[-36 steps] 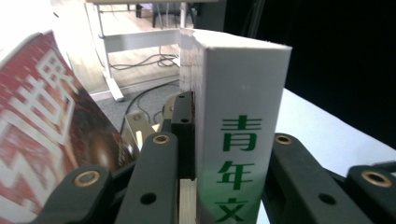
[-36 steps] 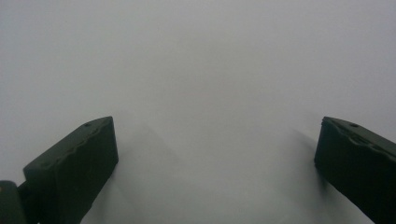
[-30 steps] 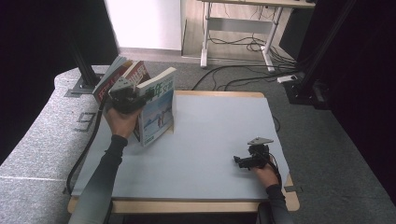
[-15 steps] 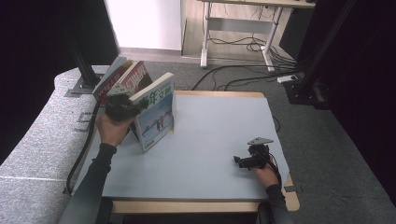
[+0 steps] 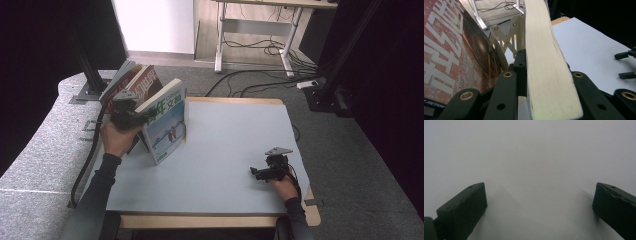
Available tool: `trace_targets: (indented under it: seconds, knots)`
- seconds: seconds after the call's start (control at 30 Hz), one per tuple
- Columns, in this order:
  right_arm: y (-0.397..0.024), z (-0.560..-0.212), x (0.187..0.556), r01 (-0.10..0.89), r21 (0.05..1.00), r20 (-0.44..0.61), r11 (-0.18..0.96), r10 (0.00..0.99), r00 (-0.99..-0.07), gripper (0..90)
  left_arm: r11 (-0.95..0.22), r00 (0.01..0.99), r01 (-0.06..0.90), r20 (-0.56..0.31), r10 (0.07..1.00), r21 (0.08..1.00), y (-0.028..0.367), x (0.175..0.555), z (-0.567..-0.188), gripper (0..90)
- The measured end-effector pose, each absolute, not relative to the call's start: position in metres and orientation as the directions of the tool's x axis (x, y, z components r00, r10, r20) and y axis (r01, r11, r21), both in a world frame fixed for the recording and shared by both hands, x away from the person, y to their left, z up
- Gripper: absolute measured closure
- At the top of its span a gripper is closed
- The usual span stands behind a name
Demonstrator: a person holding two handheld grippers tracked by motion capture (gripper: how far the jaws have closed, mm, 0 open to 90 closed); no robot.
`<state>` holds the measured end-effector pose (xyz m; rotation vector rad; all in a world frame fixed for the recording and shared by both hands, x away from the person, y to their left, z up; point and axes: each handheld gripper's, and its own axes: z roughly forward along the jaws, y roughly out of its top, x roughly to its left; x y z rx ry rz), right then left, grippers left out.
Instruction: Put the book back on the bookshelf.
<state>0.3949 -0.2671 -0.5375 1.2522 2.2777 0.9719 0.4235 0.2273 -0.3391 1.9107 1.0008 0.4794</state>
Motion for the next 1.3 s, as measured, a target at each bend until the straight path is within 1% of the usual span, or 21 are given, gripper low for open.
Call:
trace_targets:
  seconds: [0.13,0.43,0.67,0.93,1.1,1.3]
  knots:
    - [-0.267,-0.537,0.395,0.591,0.718,0.011,0.369,0.842,-0.54,0.0,-0.256,0.592,0.455,-0.075,0.803,0.853,0.226,0.424,-0.338,73.4]
    - [-0.267,-0.537,0.395,0.591,0.718,0.012,0.368,0.842,-0.54,0.0,-0.22,0.572,0.44,-0.083,0.816,0.871,0.223,0.43,-0.334,74.1]
    - [-0.267,-0.537,0.395,0.591,0.718,0.012,0.368,0.843,-0.538,0.0,-0.202,0.538,0.441,-0.078,0.839,0.875,0.217,0.439,-0.328,74.2]
    - [-0.267,-0.537,0.395,0.591,0.718,0.011,0.368,0.842,-0.539,0.0,-0.144,0.496,0.432,-0.101,0.862,0.891,0.215,0.452,-0.323,74.2]
    - [-0.267,-0.538,0.395,0.59,0.719,0.01,0.367,0.843,-0.538,0.0,-0.135,0.474,0.425,-0.093,0.875,0.895,0.209,0.459,-0.322,74.2]
    - [-0.267,-0.538,0.395,0.59,0.72,0.011,0.367,0.843,-0.538,0.0,-0.143,0.457,0.415,-0.07,0.886,0.899,0.2,0.466,-0.331,74.1]
